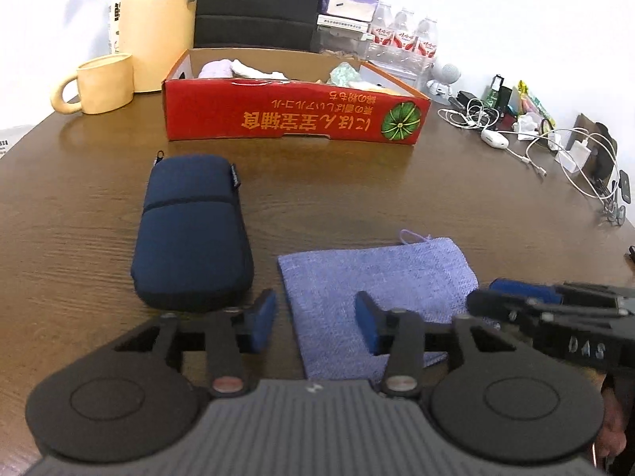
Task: Organize objects
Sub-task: 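Grasp the purple drawstring pouch with both grippers, then carry the purple pouch into the box and open both grippers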
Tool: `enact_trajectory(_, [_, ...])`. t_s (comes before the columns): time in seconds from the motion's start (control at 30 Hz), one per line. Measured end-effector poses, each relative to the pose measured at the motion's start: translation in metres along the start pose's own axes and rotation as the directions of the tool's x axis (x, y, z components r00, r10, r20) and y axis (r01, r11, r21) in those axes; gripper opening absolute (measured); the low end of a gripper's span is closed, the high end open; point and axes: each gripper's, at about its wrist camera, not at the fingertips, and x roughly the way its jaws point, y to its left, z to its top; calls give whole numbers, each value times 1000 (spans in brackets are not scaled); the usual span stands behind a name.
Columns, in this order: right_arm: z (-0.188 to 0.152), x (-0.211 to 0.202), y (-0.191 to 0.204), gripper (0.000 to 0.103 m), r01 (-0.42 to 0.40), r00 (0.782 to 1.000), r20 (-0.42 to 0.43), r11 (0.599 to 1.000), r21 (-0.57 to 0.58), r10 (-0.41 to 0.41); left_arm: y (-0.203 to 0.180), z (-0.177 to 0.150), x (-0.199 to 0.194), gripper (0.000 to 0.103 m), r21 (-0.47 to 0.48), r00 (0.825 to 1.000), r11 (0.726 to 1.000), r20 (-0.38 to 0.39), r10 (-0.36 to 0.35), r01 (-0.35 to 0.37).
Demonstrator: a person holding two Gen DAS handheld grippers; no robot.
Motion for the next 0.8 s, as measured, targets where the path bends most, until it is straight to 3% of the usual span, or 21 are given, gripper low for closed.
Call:
enact_trajectory(0.1, [5, 6, 2, 36, 35, 999, 6, 999, -20, -35, -2, -3, -1, 50, 3, 1000, 1000, 7, 20, -20])
enact_trajectory(0.2, [4, 12, 10, 42, 34, 999, 17, 997, -67, -33, -14, -9, -3, 39, 86, 997, 993, 28, 77, -79])
enact_trajectory(0.3, [2, 16, 20, 42, 61, 998, 25, 990, -127, -58, -16, -12, -6, 9, 96, 997, 993, 34, 66, -69])
enact_trajectory(0.33, [2, 16, 22, 29, 74, 997, 24, 986, -149, -71, -15, -11, -7, 7, 89, 998, 994, 33, 56, -58])
enact_trajectory(0.37, [2, 16, 24, 21, 80, 997, 24, 983, -168, -77, -14, -10, -8, 4, 78, 998, 996, 39, 48, -51])
enact_trajectory(0.4, [2, 15, 24, 21, 81, 997, 26, 982, -173, -78, -12, -9, -8, 4, 74, 998, 996, 46, 40, -43])
enact_trajectory(0.47, [3, 12, 28, 3, 94, 995, 37, 975, -201, -89, -10, -1, -12, 3, 68, 997, 997, 74, 26, -31])
enact_trajectory(0.5, [5, 9, 30, 3, 110, 993, 55, 970, -219, -100, -10, 4, -14, 3, 59, 996, 998, 84, 9, -14])
enact_trajectory(0.67, [51, 3, 20, 3, -6, 996, 88, 984, -175, 22, -2, 64, -19, 3, 51, 979, 993, 171, -114, 107])
enact_trajectory(0.8, [115, 12, 16, 3, -12, 984, 170, 974, -227, 51, 8, 131, -12, 3, 72, 950, 992, 288, -123, 106])
